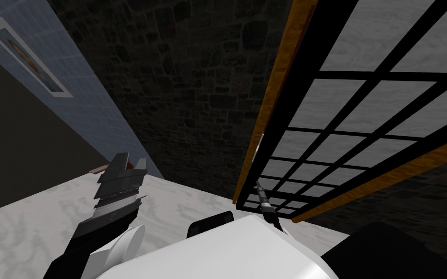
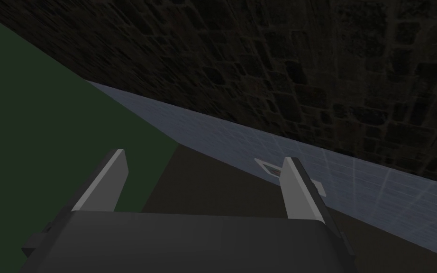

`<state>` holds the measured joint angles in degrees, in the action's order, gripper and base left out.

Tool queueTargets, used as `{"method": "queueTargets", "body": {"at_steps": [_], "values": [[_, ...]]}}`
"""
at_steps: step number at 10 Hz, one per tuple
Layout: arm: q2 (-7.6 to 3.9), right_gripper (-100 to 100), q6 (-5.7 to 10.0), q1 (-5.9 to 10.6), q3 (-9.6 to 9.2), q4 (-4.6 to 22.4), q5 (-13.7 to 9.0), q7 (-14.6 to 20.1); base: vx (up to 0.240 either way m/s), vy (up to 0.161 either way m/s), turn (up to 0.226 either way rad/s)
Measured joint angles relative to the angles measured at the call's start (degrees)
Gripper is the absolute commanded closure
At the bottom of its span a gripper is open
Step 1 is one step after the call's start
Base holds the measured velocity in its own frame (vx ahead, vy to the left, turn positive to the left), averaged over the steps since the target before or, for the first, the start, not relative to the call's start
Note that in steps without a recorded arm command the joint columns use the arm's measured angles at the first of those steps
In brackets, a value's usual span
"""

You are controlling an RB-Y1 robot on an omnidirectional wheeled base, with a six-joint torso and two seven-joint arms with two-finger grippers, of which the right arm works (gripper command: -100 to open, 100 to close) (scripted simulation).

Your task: Pull the door open

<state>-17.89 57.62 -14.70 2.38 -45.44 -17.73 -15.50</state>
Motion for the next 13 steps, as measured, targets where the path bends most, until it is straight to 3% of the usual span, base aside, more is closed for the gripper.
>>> {"method": "queueTargets", "body": {"at_steps": [8, 9, 13], "values": [[-0.15, 100, -0.62, 1.32, -1.3, 0.89, -4.59, 11.69, -0.059, -0.015, 0.068], [-0.11, -100, -0.66, 1.39, -1.51, 0.82, -5.21, 13.33, -0.048, -0.019, 0.034], [0.07, -100, -0.63, 1.76, -2.38, 0.49, -7.31, 18.4, -0.04, -0.005, 0.023]]}}
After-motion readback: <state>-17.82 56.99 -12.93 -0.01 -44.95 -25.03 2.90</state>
